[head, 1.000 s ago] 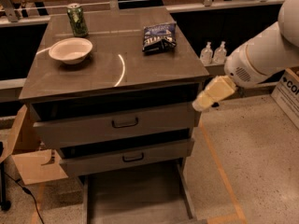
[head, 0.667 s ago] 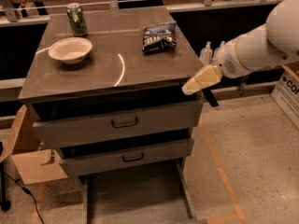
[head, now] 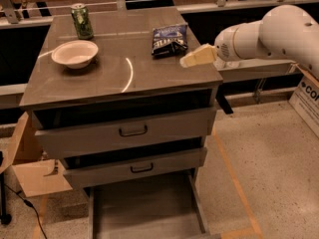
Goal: Place blue chip bag into bottom drawer
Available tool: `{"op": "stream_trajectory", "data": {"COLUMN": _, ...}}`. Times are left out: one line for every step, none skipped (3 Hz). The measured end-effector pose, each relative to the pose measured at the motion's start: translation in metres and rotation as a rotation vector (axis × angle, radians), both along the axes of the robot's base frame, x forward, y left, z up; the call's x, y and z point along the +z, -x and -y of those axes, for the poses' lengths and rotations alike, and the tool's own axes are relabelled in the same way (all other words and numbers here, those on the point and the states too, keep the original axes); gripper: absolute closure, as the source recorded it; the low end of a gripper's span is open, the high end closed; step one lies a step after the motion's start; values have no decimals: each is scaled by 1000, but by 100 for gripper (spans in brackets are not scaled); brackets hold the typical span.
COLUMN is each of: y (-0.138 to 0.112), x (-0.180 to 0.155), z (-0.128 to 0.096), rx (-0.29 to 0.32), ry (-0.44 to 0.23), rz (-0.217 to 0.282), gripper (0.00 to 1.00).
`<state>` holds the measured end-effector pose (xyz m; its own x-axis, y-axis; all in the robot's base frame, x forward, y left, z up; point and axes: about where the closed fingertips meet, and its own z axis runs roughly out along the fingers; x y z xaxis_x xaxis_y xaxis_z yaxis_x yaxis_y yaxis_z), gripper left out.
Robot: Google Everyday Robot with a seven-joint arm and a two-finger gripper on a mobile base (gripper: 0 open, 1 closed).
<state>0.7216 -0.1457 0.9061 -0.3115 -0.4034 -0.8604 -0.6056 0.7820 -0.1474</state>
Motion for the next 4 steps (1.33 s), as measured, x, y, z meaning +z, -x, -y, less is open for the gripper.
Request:
{"op": "stream_trajectory", "data": {"y": -3, "x": 6, "z": -1, "rx": 1, "ry": -4, "rz": 11, "gripper": 0}}
{"op": "stream_trajectory", "data": {"y": -5, "x": -17, "z": -13, "rx": -24, "ry": -71, "rz": -5, "gripper": 0}}
{"op": "stream_trajectory", "data": {"y": -31, "x": -27, "z": -31, "rx": -36, "ry": -134, "rz": 55, "gripper": 0}}
{"op": "stream_trajectory", "data": {"y": -56, "x": -30, "z": -46, "rx": -10, "ry": -177, "rz": 113, "gripper": 0}}
